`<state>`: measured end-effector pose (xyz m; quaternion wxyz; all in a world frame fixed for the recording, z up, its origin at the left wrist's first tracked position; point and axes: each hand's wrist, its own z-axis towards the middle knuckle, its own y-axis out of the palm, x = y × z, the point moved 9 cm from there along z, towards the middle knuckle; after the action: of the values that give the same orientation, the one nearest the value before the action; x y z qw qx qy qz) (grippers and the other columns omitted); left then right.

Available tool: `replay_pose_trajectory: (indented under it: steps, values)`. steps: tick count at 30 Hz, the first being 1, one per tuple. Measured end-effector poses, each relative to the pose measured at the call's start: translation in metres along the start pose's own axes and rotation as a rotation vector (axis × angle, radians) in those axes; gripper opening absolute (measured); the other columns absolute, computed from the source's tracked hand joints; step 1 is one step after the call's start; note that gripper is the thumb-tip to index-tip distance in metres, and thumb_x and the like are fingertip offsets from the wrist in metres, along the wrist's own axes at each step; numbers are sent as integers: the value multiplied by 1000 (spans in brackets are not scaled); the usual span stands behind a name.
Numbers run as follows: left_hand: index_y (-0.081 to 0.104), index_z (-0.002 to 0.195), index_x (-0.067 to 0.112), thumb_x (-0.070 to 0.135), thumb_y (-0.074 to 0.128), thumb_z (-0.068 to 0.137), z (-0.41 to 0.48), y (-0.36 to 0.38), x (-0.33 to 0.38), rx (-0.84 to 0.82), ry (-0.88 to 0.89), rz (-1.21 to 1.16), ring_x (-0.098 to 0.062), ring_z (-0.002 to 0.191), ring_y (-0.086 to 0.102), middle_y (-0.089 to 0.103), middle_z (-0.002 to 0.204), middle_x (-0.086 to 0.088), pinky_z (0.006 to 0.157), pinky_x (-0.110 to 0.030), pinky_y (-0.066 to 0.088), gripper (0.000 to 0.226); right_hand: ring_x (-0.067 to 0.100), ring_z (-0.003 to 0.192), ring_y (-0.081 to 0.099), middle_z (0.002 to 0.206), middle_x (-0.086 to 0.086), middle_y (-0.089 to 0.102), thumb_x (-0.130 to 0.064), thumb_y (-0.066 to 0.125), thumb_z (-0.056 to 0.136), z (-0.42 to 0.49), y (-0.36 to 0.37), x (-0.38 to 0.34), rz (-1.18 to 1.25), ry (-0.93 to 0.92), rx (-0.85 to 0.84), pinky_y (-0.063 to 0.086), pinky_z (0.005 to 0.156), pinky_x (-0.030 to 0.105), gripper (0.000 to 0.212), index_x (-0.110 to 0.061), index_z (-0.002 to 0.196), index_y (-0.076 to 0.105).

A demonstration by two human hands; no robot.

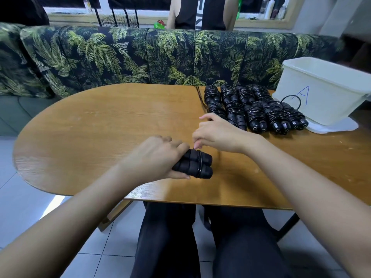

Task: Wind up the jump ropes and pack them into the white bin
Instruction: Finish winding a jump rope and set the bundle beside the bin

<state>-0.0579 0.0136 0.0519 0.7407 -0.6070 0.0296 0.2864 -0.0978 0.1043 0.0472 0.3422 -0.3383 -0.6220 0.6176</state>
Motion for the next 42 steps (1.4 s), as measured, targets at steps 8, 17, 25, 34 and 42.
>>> replay_pose_trajectory:
  steps: [8, 17, 25, 34, 42]
  values:
    - [56, 71, 17, 74, 70, 52, 12, 16, -10, -94, -359, 229, -20, 49, 53, 53, 60, 2, 48, -26, 25, 61, 18, 82, 52, 76, -9, 56, -30, 33, 104, 4, -19, -19, -304, 169, 199, 29, 99, 42, 31, -22, 78, 49]
    - [50, 113, 13, 82, 44, 62, -1, 15, -61, 40, -801, -292, -33, 88, 63, 64, 102, -7, 62, -34, 35, 86, 9, 73, 51, 76, -18, 57, -40, 22, 98, -52, 5, -24, 338, 332, 614, 32, 86, 32, 40, -24, 84, 56]
    - [40, 124, 24, 91, 44, 54, 2, -2, -33, 81, -520, -581, -22, 82, 62, 64, 99, 13, 63, -33, 39, 97, 5, 80, 51, 78, -5, 56, -27, 45, 99, -47, 36, 5, 777, 216, 357, 41, 90, 28, 27, -15, 81, 61]
    - [37, 100, 13, 82, 47, 68, 0, -26, 1, 99, -126, -361, -9, 45, 34, 42, 59, 12, 42, -25, 28, 76, 8, 85, 56, 78, -21, 56, -28, 43, 96, -17, -3, 9, 30, -27, 95, 15, 116, 36, 20, -22, 88, 61]
    - [55, 109, 4, 86, 36, 62, 11, 8, 9, -94, -129, 76, -16, 43, 40, 50, 61, 1, 41, -27, 23, 96, 10, 74, 38, 69, -14, 52, -19, 51, 95, 4, -22, -23, -346, -72, 58, 24, 106, 42, 25, -28, 73, 46]
